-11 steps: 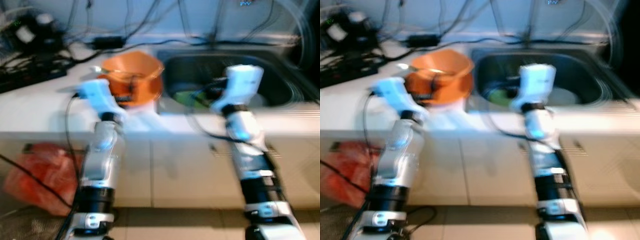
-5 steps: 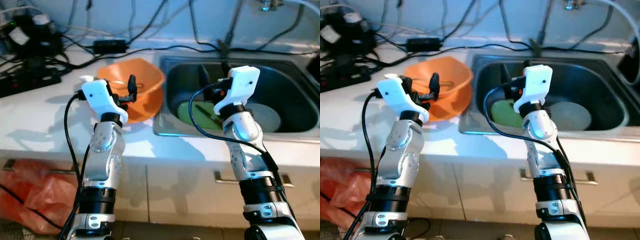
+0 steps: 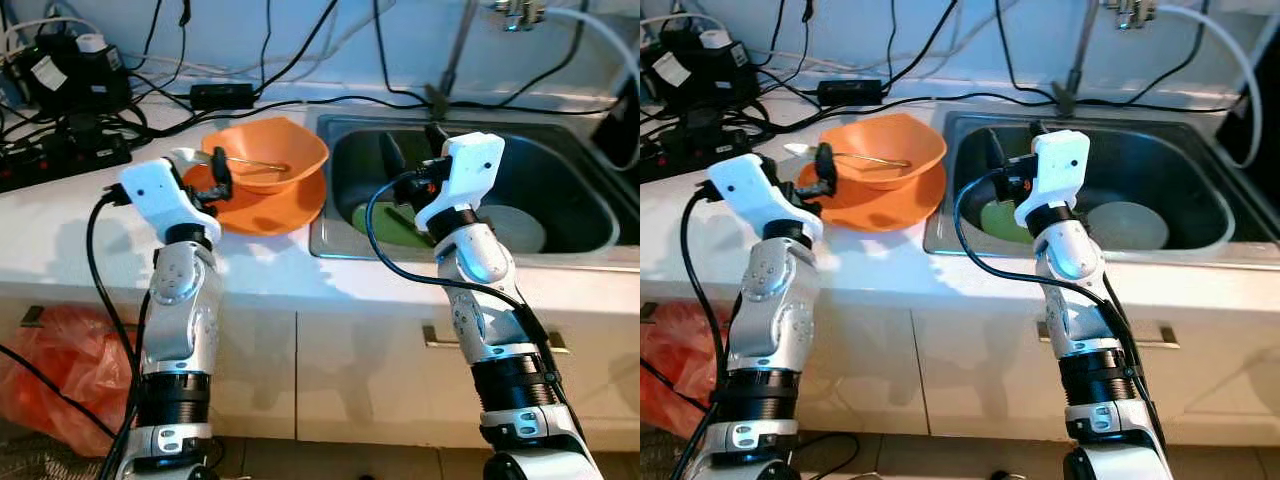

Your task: Kitchen organization

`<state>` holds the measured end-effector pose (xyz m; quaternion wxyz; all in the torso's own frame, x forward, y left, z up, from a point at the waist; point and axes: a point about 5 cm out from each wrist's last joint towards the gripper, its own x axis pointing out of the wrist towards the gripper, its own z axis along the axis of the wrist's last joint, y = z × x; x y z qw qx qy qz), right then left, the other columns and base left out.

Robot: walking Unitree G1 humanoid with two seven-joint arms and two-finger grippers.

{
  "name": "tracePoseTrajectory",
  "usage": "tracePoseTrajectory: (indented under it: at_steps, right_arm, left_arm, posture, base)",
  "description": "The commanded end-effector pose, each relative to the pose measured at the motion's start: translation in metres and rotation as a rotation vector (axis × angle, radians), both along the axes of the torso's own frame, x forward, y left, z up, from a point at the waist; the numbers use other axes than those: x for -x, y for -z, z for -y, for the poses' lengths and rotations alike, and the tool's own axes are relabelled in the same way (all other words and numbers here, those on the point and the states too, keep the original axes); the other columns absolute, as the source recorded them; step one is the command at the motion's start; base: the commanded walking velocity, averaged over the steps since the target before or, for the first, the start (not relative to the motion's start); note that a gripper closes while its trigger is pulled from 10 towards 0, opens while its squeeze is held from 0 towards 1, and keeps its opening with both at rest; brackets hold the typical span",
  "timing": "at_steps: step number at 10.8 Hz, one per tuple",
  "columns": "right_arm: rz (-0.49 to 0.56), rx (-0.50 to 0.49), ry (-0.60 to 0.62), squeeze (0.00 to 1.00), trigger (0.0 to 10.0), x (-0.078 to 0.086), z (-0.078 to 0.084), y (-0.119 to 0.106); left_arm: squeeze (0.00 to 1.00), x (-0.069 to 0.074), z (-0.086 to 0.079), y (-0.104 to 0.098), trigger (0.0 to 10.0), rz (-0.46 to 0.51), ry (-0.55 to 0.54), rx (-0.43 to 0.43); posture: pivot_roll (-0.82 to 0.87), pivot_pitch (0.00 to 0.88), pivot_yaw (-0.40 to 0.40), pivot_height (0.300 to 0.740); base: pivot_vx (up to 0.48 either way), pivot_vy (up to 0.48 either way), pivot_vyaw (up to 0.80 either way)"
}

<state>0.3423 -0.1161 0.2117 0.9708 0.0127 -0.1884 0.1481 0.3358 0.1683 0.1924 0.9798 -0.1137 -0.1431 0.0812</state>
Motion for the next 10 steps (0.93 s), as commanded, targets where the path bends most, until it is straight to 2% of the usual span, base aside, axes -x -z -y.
tracePoseTrajectory:
  at_steps: [1,3,5,6,8,10]
  right_arm:
    - [-0.003,-0.008,-0.004,0.0,10.0,0.001,0.002,-0.002]
    - [-0.015,-0.024,-0.055,0.0,10.0,0.005,-0.002,-0.002]
    - [-0.018,-0.022,-0.055,0.0,10.0,0.011,-0.002,0.0]
    - [-0.042,-0.043,-0.112,0.0,10.0,0.017,-0.006,0.001]
    - [-0.115,0.017,-0.317,0.0,10.0,0.033,-0.019,0.009]
    - [-0.157,0.042,-0.369,0.0,10.0,0.04,-0.017,0.014]
  left_arm:
    - [0.0,-0.005,-0.003,-0.003,10.0,-0.007,-0.02,-0.001]
    - [0.0,-0.013,-0.008,-0.002,10.0,-0.05,-0.021,0.016]
    - [0.0,-0.025,-0.015,-0.008,10.0,-0.066,-0.034,0.067]
    - [0.0,-0.029,-0.019,-0.012,10.0,-0.067,-0.047,0.082]
    - [0.0,-0.034,-0.024,-0.013,10.0,-0.079,-0.052,0.112]
    - [0.0,-0.039,-0.028,-0.013,10.0,-0.093,-0.054,0.146]
  posture:
    - [0.04,0.051,0.0,0.74]
    - [0.04,0.06,0.007,0.74]
    - [0.04,0.074,0.021,0.74]
    - [0.03,0.089,0.028,0.74]
    - [0.02,0.11,0.035,0.74]
    - [0.01,0.12,0.034,0.74]
  base:
    - [0.0,0.0,0.0]
    - [0.0,0.0,0.0]
    - [0.0,0.0,0.0]
    - [0.0,0.0,0.0]
    - [0.0,0.0,0.0]
    - [0.0,0.0,0.0]
